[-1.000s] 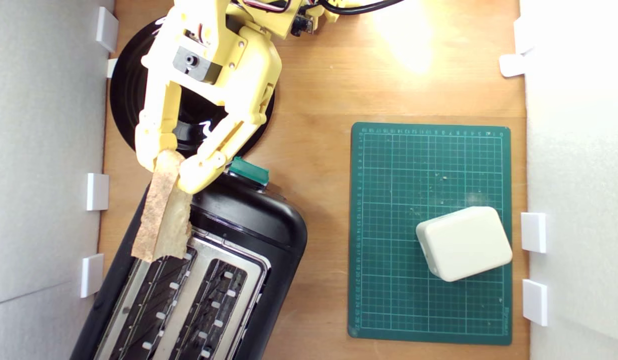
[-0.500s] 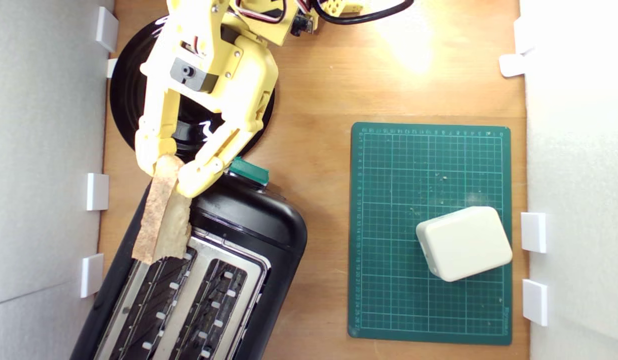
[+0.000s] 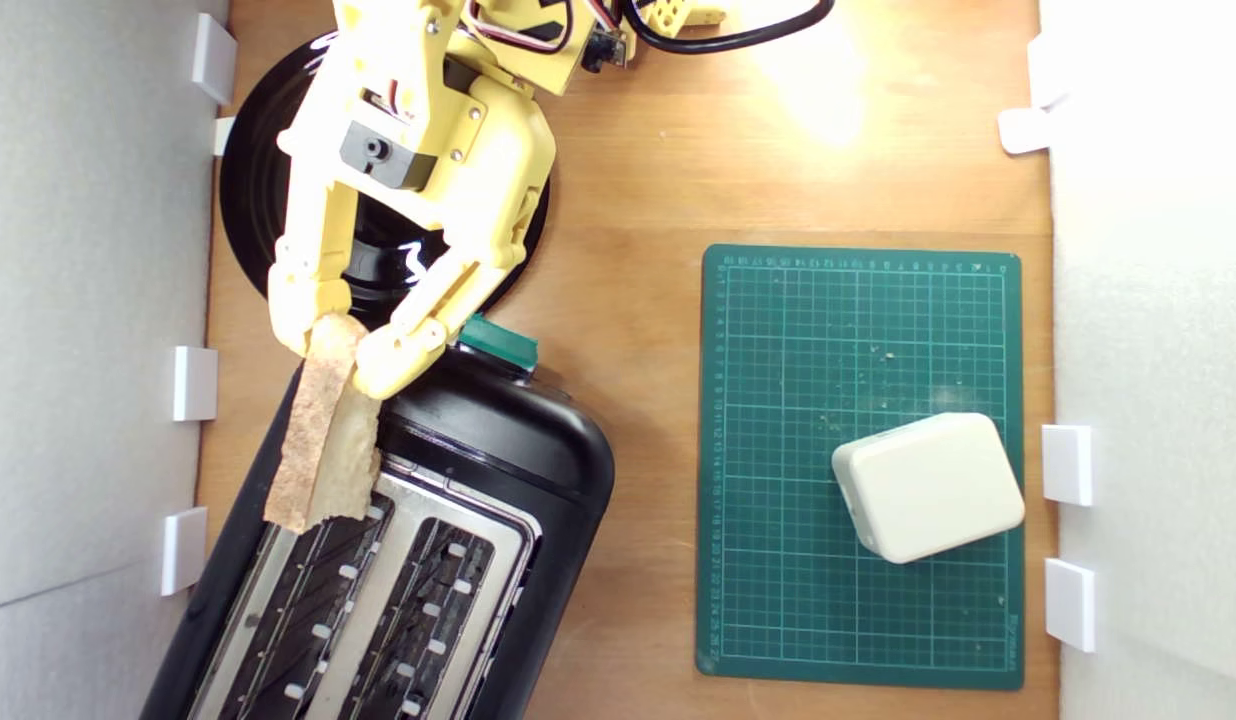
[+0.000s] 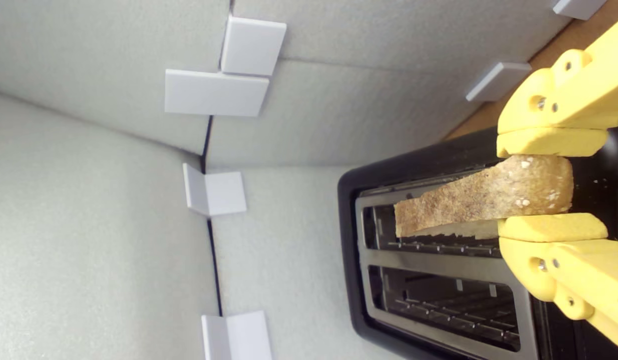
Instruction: Pick bread and place in toaster
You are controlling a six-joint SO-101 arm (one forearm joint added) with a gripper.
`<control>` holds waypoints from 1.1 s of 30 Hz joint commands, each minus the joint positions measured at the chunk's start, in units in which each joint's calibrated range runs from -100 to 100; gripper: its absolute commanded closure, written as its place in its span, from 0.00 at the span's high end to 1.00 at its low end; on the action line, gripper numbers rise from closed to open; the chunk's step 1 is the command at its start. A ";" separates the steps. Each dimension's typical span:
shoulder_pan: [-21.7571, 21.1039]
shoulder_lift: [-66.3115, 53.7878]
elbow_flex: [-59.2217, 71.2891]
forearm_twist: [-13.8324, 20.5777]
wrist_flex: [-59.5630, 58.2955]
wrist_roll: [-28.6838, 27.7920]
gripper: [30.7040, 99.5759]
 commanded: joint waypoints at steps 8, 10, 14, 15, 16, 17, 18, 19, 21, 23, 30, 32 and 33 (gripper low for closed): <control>0.31 5.83 -7.90 0.34 5.31 0.42 0.29; 0.31 6.33 -8.26 0.34 5.57 0.42 0.29; 0.39 6.66 -8.17 0.43 5.74 0.42 0.29; 0.39 7.16 -8.17 0.43 5.74 0.42 0.29; 0.39 7.91 -8.26 0.43 5.74 0.42 0.29; 0.39 8.66 -8.26 0.61 5.74 0.37 0.29; 0.39 9.08 -8.26 0.79 5.74 0.31 0.29; 0.39 9.49 -8.26 0.79 5.74 0.31 0.29; 0.71 10.16 -8.26 0.88 5.74 0.31 0.29; 1.76 10.82 -8.35 0.43 5.74 0.37 0.29; 2.24 13.32 -8.35 0.25 5.74 0.21 0.29; 2.32 13.90 -8.35 0.25 5.74 0.05 0.29; 2.32 14.15 -8.35 0.16 5.74 0.05 0.29</control>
